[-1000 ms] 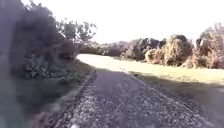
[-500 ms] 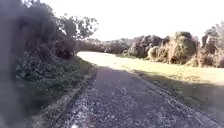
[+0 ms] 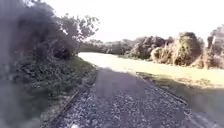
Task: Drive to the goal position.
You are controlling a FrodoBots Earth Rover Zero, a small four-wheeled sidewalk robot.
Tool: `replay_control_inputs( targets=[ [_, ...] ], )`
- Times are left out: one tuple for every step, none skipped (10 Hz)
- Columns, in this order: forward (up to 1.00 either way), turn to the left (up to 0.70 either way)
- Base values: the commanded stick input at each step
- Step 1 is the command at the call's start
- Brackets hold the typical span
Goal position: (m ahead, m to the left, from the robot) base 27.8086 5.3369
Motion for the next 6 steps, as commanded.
replay_control_inputs(
  targets=[
    [0.85,0.0],
    [0.85,-0.05],
    [0.85,-0.15],
    [0.85,-0.3],
    [0.85,-0.12],
    [0.85,0.0]
  ],
)
